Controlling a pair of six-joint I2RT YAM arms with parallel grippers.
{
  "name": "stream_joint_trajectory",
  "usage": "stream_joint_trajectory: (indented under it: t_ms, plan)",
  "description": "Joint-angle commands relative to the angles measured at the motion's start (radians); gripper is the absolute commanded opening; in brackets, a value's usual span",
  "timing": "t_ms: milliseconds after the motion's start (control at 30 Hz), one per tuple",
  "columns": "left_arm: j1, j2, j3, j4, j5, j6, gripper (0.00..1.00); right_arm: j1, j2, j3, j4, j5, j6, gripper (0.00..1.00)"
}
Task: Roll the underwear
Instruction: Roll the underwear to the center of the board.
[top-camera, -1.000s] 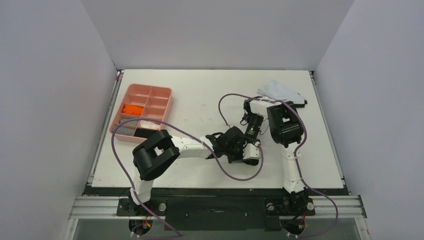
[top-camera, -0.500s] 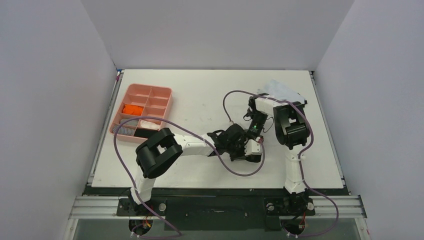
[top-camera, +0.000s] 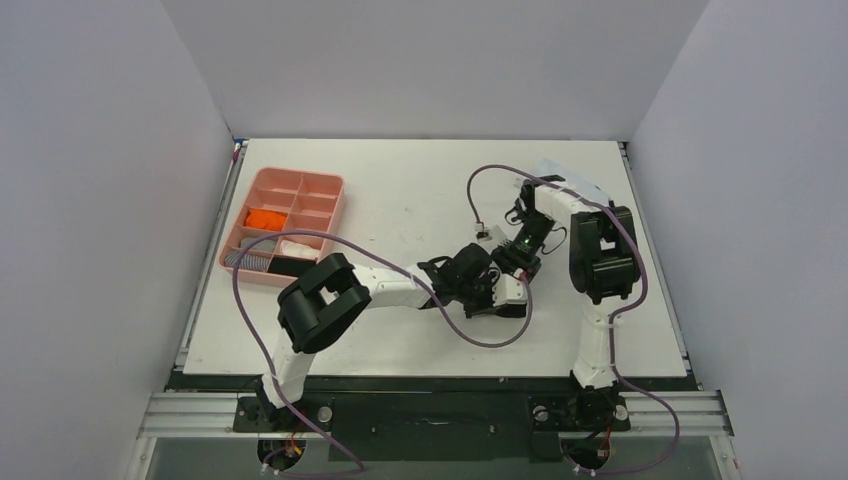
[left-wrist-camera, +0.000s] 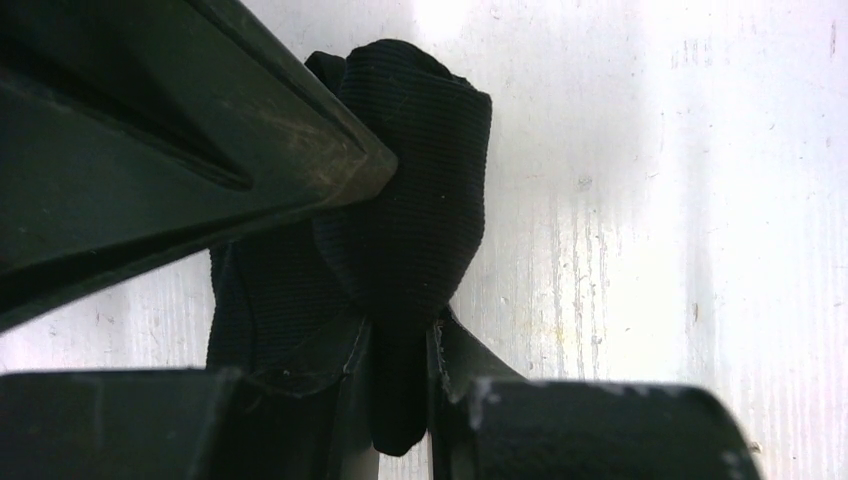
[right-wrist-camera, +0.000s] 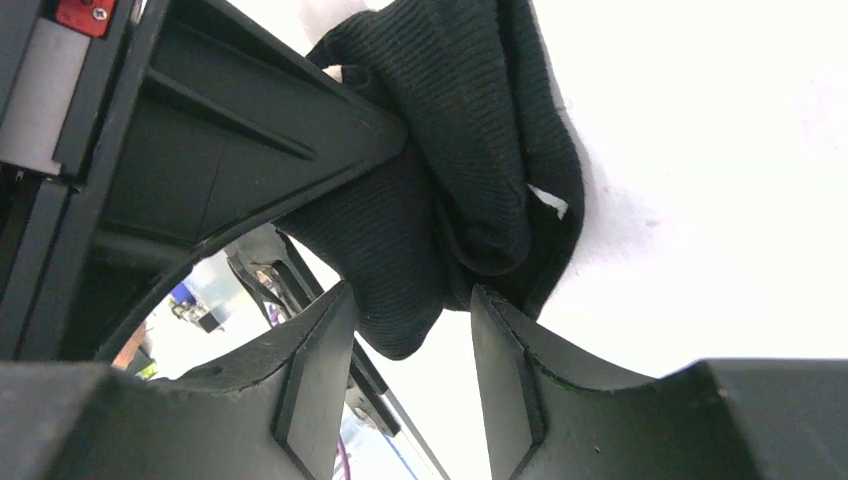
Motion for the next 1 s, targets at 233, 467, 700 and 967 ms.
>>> stream_joint_trajectory:
  t_ms: [233, 467, 700, 967]
  plan:
    - [0.036, 0.122, 0.012, -0.235, 0.065, -0.036, 0.00, -0.093, -0.187, -0.020, 0.051, 0.007, -0.022, 0.43]
    - [0.070, 0.160, 0.065, -0.290, 0.163, -0.082, 0.00, -0.156, -0.313, -0.113, 0.130, -0.021, 0.009, 0.44]
    - [0.139, 0.254, 0.175, -0.401, 0.334, -0.165, 0.00, -0.194, -0.528, -0.322, 0.396, -0.028, 0.152, 0.45]
    - [0.194, 0.436, 0.381, -0.603, 0.485, -0.239, 0.00, -0.143, -0.836, -0.572, 0.640, 0.104, 0.234, 0.47]
